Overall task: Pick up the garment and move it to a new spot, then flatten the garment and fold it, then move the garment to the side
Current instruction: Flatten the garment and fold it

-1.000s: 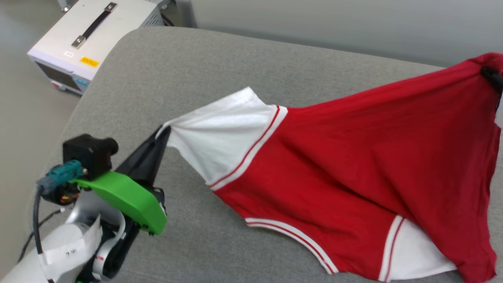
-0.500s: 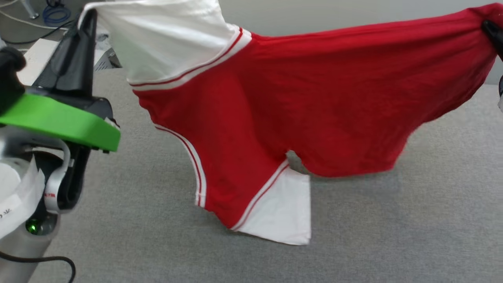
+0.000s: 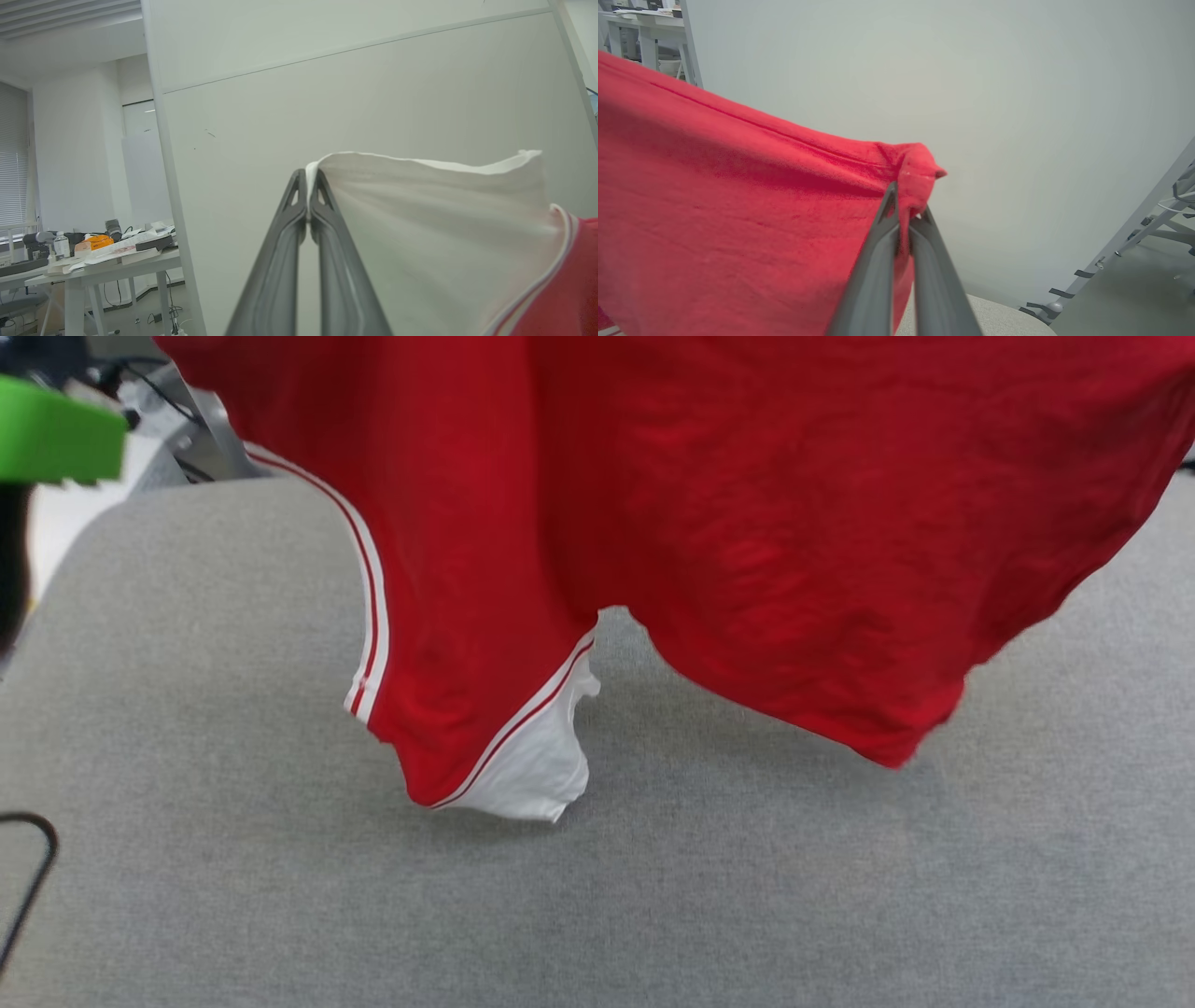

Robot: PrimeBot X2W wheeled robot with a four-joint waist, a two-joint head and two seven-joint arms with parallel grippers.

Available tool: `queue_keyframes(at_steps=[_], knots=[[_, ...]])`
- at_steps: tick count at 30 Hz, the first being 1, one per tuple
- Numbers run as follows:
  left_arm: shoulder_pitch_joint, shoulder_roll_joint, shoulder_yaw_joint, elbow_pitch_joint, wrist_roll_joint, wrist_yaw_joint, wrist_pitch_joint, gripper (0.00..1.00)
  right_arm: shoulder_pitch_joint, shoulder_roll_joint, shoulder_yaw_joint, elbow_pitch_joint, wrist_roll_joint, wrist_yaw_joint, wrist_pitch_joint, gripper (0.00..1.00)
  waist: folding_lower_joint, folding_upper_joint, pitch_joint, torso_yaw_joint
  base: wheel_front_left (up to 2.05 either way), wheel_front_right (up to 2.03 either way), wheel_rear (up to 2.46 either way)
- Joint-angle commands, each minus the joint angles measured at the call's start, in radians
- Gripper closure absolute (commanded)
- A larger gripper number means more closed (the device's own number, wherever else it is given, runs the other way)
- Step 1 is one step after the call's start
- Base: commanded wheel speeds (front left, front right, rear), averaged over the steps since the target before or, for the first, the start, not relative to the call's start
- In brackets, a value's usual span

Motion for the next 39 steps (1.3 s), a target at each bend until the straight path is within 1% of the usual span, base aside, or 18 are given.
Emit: queue_keyframes(at_steps=[1,5,8,12,14,15,17,19,24,27,31,35,39], knots=[[-0.044,0.018,0.008,0.02,0.008,-0.018,0.007,1.0,-0.029,0.002,-0.009,-0.001,-0.017,-0.001,-0.014,1.0,0.0,0.0,0.069,-0.014,0.0,0.0,0.0],[-0.153,0.054,0.003,0.083,0.021,-0.084,0.028,1.0,-0.097,0.012,-0.016,0.015,-0.046,-0.001,-0.041,1.0,0.0,0.0,0.148,-0.022,0.0,0.0,0.0],[-0.242,0.08,-0.012,0.14,0.036,-0.144,0.048,1.0,-0.164,0.023,-0.02,0.05,-0.068,-0.001,-0.057,1.0,0.0,0.0,0.217,-0.029,0.0,0.0,0.0],[-0.362,0.094,-0.046,0.235,0.077,-0.222,0.056,1.0,-0.252,0.026,-0.025,0.108,-0.101,-0.001,-0.072,1.0,0.0,0.0,0.294,-0.027,0.0,0.0,0.0],[-0.433,0.102,-0.072,0.304,0.109,-0.271,0.058,1.0,-0.299,0.026,-0.031,0.143,-0.12,-0.001,-0.085,1.0,0.0,0.0,0.337,-0.027,0.0,0.0,0.0],[-0.484,0.104,-0.086,0.349,0.131,-0.302,0.057,1.0,-0.333,0.029,-0.033,0.169,-0.134,-0.001,-0.097,1.0,0.0,0.0,0.365,-0.03,0.0,0.0,0.0],[-0.567,0.096,-0.1,0.42,0.159,-0.337,0.045,1.0,-0.388,0.037,-0.03,0.216,-0.155,-0.001,-0.123,1.0,0.0,0.0,0.403,-0.034,0.0,0.0,0.0],[-0.661,0.077,-0.112,0.491,0.186,-0.36,0.028,1.0,-0.451,0.046,-0.02,0.269,-0.181,-0.001,-0.155,1.0,0.0,0.0,0.44,-0.038,0.0,0.0,0.0],[-0.892,0.005,-0.147,0.674,0.257,-0.389,-0.041,1.0,-0.625,0.081,0.009,0.431,-0.271,-0.001,-0.252,1.0,0.0,0.0,0.509,-0.052,0.0,0.0,0.0],[-1.024,-0.036,-0.176,0.797,0.304,-0.399,-0.101,1.0,-0.731,0.115,0.003,0.537,-0.337,-0.001,-0.335,1.0,0.0,0.0,0.541,-0.061,0.0,0.0,0.0],[-1.147,-0.089,-0.209,0.958,0.348,-0.406,-0.198,1.0,-0.835,0.161,-0.007,0.661,-0.43,-0.001,-0.444,1.0,0.0,0.0,0.571,-0.064,0.0,0.0,0.0],[-1.186,-0.135,-0.231,1.085,0.36,-0.41,-0.284,1.0,-0.886,0.208,-0.027,0.752,-0.496,-0.001,-0.54,1.0,0.0,0.0,0.591,-0.056,0.0,0.0,0.0],[-1.115,-0.169,-0.244,1.129,0.344,-0.414,-0.318,1.0,-0.884,0.245,-0.014,0.827,-0.537,-0.001,-0.63,1.0,0.0,0.0,0.596,-0.041,0.0,0.0,0.0]])
